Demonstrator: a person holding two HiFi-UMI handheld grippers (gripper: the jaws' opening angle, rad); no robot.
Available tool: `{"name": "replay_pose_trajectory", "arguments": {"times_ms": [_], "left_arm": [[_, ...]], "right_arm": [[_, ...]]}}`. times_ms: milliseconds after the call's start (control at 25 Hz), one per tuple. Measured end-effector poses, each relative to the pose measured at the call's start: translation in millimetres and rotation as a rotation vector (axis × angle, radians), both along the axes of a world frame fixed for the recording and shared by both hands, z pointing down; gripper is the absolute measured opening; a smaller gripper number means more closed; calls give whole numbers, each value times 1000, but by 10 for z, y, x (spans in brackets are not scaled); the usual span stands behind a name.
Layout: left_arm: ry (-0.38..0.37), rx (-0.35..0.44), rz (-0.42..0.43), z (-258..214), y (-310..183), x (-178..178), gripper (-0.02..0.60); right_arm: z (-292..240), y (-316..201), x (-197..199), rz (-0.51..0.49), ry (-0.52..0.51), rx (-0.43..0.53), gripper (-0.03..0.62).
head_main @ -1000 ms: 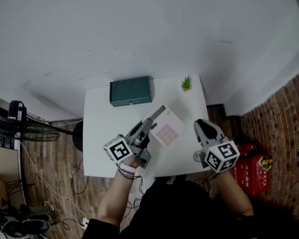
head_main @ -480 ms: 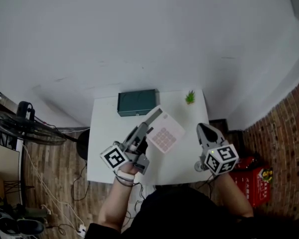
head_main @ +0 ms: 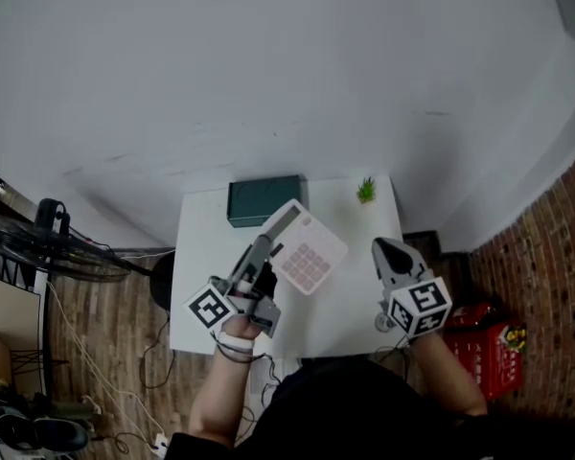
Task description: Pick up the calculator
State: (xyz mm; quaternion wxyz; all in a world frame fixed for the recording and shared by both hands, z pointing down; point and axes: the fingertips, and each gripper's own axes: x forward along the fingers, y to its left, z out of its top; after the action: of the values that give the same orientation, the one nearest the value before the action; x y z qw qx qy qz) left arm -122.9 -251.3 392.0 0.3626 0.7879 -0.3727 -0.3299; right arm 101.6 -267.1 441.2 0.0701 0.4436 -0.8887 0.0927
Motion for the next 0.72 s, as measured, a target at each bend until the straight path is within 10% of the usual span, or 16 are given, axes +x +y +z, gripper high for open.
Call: {"name": "replay_pose_trajectory", "arguments": {"times_ms": [720], "left_arm": [[32, -47, 27, 164, -85, -1, 63]], "right_arm": [[128, -94, -93, -18, -3, -32, 5]]}}
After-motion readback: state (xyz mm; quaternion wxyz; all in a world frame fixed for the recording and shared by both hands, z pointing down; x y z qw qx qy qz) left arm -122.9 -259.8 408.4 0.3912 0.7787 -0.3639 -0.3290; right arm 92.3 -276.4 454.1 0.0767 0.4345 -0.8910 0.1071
